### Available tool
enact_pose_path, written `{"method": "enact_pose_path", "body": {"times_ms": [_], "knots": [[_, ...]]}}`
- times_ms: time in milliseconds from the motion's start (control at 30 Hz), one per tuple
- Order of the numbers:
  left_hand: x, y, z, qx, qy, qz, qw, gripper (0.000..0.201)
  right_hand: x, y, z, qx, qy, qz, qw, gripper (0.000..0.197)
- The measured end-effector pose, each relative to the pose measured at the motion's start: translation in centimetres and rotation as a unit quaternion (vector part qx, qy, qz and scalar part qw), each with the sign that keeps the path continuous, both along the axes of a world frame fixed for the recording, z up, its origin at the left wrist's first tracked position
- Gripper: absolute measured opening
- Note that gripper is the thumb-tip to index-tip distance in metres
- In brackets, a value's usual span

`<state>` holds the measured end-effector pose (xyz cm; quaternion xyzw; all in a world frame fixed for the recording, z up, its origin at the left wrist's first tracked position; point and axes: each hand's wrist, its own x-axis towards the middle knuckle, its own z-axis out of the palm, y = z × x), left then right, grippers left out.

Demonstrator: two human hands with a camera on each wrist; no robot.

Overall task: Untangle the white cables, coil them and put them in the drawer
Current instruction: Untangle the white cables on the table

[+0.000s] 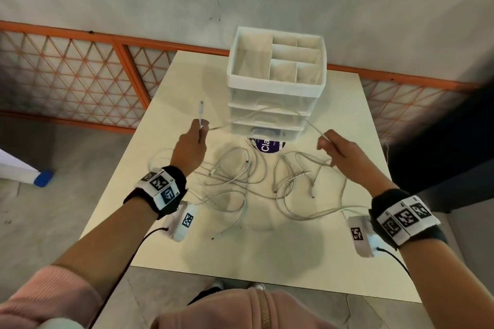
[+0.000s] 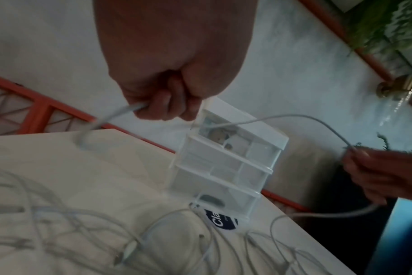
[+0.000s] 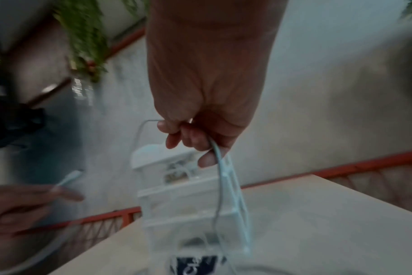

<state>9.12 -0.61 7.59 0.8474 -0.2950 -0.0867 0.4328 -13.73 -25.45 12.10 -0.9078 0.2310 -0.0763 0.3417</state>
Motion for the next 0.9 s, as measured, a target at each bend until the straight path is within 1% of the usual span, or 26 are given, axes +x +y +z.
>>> {"method": "enact_pose_path", "body": {"times_ms": [33, 100, 167, 200, 267, 300, 367, 433, 500, 600, 633, 700, 733, 800, 867, 900], "knots": [[-0.8, -0.3, 0.2, -0.011, 0.000, -0.008, 1.000, 0.033, 0.8, 0.7, 0.7, -0.025, -0.003, 0.027, 0.999, 0.019], [-2.4, -1.3, 1.2, -0.058, -0.013, -0.041, 0.997, 0.038, 2.3, 2.4, 1.7, -0.056, 0.007, 0.080, 0.995, 0.022], [-4.0, -2.6, 2.2, -0.094, -0.044, -0.099, 0.990, 0.036, 3.9, 4.0, 2.3, -0.059, 0.017, 0.117, 0.991, 0.024], [-4.7, -3.3, 2.6, -0.107, -0.045, -0.125, 0.985, 0.035, 4.6, 4.6, 2.4, -0.048, 0.015, 0.134, 0.990, 0.024], [-5.9, -4.2, 3.0, -0.125, -0.010, -0.154, 0.980, 0.033, 5.7, 5.6, 2.7, -0.023, -0.008, 0.163, 0.986, 0.022], [-6.4, -4.4, 3.3, -0.134, 0.008, -0.154, 0.979, 0.032, 6.1, 5.9, 3.1, -0.018, -0.023, 0.172, 0.985, 0.022], [-6.9, -4.6, 4.0, -0.171, 0.042, -0.119, 0.977, 0.030, 6.6, 6.0, 3.8, -0.021, -0.040, 0.177, 0.983, 0.024], [-6.9, -4.7, 4.8, -0.213, 0.088, -0.081, 0.970, 0.033, 6.7, 5.9, 4.0, -0.021, -0.035, 0.173, 0.984, 0.024], [-6.8, -4.8, 5.6, -0.237, 0.109, -0.089, 0.961, 0.035, 6.6, 6.1, 3.8, -0.021, -0.020, 0.183, 0.983, 0.023], [-6.9, -5.1, 6.2, -0.223, 0.084, -0.099, 0.966, 0.029, 6.3, 6.6, 3.2, -0.007, -0.011, 0.190, 0.982, 0.024], [-6.7, -5.2, 6.3, -0.225, 0.078, -0.085, 0.968, 0.029, 6.0, 6.5, 3.0, 0.006, -0.019, 0.182, 0.983, 0.020], [-6.2, -4.9, 6.4, -0.249, 0.069, -0.044, 0.965, 0.030, 5.3, 5.8, 2.6, 0.000, -0.029, 0.154, 0.988, 0.022], [-6.0, -4.6, 6.5, -0.269, 0.068, -0.024, 0.960, 0.030, 4.9, 5.2, 2.1, -0.009, -0.021, 0.139, 0.990, 0.022], [-5.4, -4.0, 6.8, -0.312, 0.070, 0.011, 0.947, 0.031, 4.0, 3.5, 0.5, -0.040, 0.034, 0.128, 0.990, 0.021], [-4.8, -3.4, 7.2, -0.359, 0.079, 0.050, 0.929, 0.031, 2.9, 1.8, -1.7, -0.102, 0.127, 0.118, 0.980, 0.023], [-4.5, -3.2, 7.4, -0.381, 0.081, 0.067, 0.919, 0.031, 2.2, 1.1, -2.9, -0.122, 0.157, 0.101, 0.975, 0.024]]}}
